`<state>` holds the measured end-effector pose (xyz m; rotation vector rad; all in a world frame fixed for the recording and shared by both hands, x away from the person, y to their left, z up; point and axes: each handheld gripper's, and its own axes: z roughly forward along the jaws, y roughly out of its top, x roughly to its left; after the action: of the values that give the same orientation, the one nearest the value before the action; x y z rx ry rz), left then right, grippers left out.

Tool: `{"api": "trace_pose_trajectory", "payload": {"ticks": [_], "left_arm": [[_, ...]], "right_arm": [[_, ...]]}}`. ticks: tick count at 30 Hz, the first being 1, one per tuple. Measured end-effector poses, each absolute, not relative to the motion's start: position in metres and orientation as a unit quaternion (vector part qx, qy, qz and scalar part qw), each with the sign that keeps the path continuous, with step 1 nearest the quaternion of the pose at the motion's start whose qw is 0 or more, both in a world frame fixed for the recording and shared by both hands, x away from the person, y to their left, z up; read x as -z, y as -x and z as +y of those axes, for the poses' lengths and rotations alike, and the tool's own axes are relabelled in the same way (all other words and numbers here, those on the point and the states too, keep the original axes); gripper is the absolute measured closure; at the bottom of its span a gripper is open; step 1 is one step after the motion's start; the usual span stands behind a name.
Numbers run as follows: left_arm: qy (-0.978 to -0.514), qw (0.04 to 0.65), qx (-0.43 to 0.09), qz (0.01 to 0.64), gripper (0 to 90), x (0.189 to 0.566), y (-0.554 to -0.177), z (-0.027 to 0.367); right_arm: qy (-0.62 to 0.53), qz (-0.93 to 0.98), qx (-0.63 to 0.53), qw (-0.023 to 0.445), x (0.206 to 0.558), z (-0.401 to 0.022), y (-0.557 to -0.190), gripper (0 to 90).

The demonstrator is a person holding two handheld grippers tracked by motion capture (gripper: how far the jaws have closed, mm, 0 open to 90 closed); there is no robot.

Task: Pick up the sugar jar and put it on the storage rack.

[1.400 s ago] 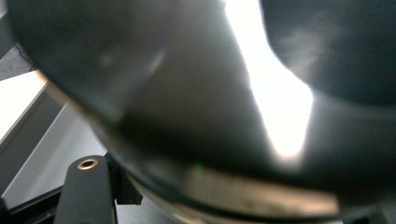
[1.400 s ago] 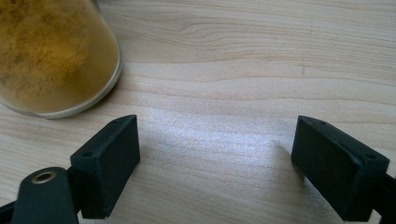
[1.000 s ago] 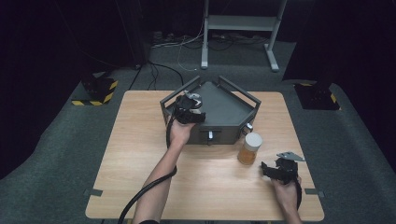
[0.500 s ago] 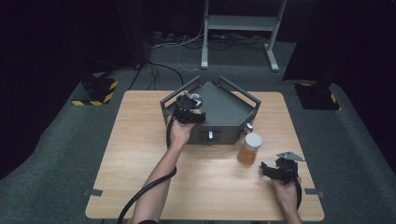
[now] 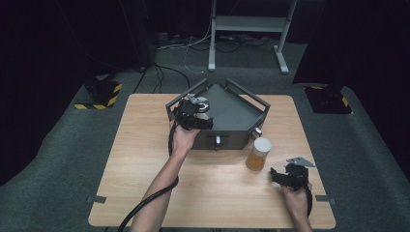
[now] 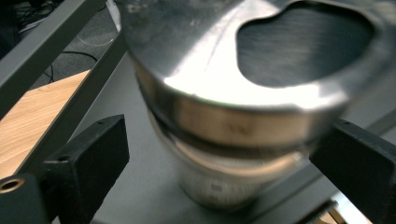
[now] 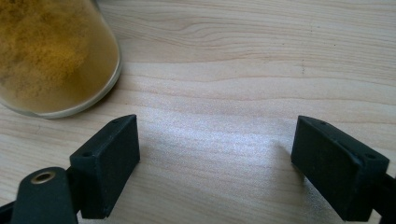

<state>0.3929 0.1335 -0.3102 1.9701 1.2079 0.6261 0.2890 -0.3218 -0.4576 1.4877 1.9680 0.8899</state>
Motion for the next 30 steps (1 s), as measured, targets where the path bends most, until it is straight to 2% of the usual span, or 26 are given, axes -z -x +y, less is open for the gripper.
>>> {"api": "trace_pose_trajectory", "payload": {"ticks": [16, 30], "left_arm": [[-0.765, 0.364, -0.268, 0.459, 3.2, 0.311, -0.346, 0.156], [-0.762, 0.363, -0.262, 0.468, 2.7, 0.336, -0.316, 0.173]], "right_arm": [[-0.548, 0.725, -0.328, 0.256, 0.458, -0.322, -0.289, 14.8], [-0.548, 0.725, -0.328, 0.257, 0.458, -0.322, -0.289, 14.7]]}}
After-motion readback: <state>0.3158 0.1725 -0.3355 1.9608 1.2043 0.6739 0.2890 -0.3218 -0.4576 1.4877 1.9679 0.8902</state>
